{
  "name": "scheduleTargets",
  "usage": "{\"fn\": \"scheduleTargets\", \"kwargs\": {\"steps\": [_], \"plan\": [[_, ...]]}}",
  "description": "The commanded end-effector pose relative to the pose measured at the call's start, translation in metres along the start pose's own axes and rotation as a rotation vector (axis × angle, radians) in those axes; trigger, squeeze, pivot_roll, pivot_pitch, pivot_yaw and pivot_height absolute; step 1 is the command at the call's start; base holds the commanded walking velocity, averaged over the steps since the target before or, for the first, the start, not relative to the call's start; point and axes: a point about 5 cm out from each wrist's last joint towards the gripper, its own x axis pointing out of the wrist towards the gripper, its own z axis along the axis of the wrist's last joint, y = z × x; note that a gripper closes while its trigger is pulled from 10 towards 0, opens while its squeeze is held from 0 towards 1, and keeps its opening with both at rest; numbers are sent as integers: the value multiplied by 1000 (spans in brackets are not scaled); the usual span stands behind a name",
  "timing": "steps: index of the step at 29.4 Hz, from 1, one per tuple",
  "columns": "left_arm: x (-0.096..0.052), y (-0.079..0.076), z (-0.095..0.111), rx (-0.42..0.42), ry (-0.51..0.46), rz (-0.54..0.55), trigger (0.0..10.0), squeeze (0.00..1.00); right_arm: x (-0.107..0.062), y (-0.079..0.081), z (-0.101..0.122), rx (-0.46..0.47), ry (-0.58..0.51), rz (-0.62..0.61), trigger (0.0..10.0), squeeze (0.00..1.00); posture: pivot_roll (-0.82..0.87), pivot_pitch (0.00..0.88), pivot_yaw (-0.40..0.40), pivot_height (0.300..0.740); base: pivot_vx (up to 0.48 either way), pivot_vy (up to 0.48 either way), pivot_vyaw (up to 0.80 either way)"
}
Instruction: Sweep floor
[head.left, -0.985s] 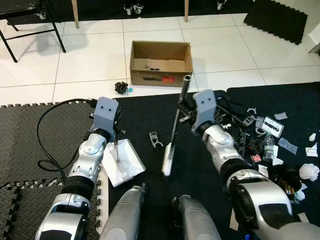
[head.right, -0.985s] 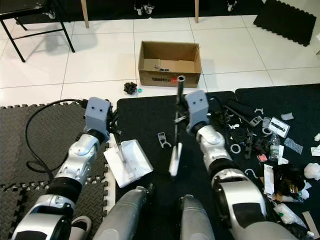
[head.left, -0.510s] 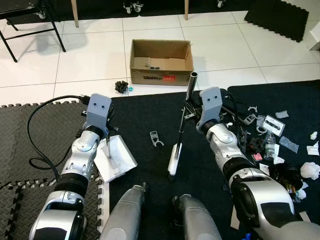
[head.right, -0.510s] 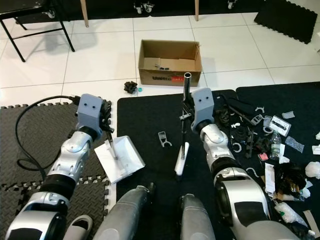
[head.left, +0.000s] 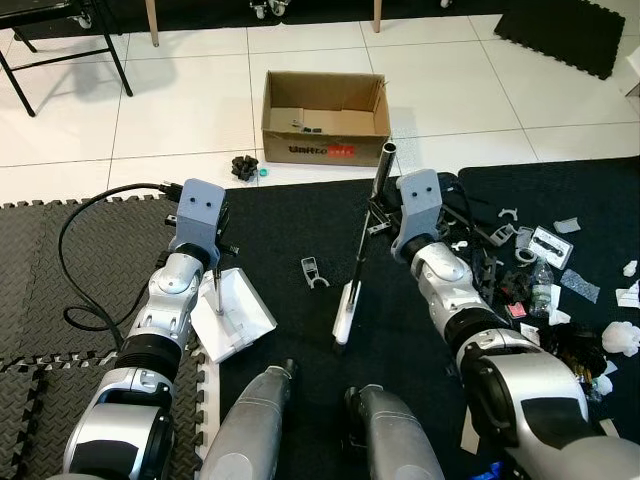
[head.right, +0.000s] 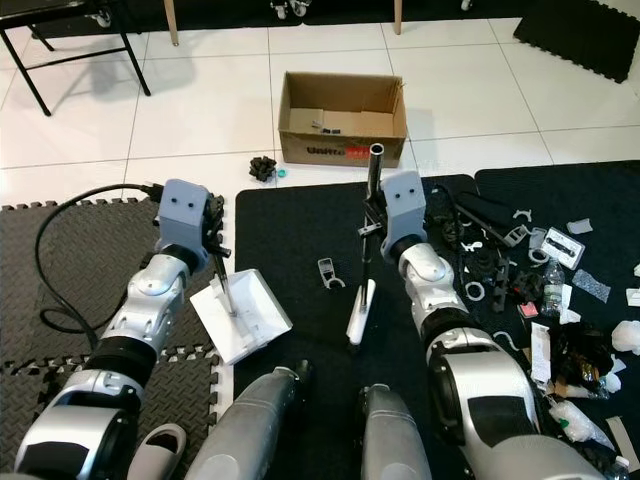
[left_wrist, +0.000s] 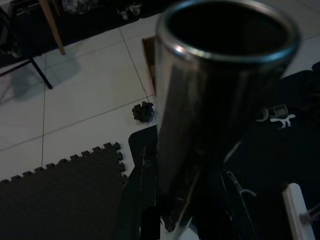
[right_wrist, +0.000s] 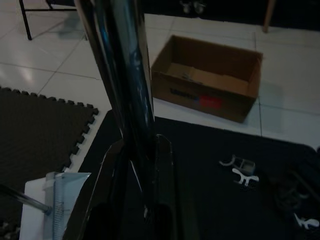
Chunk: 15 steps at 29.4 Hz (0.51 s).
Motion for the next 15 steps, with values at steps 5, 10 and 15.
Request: {"fn": "scheduleTargets", "kwargs": {"steps": [5,10,15], "plan": [[8,-2,-3,-200,24,25,10000,0,1,-11,7,50,-15,-43,10000,0,91,257,-6,740,0,0,0],[19,-14,13,-303,-15,-13,10000,0,5,-17,19,22,-40,-63,10000,0,69,251,-9,740,0,0,0],[20,-17,15,-281,-19,-28,10000,0,5,-21,24,15,-47,-73,10000,0,65,248,-9,740,0,0,0]]}}
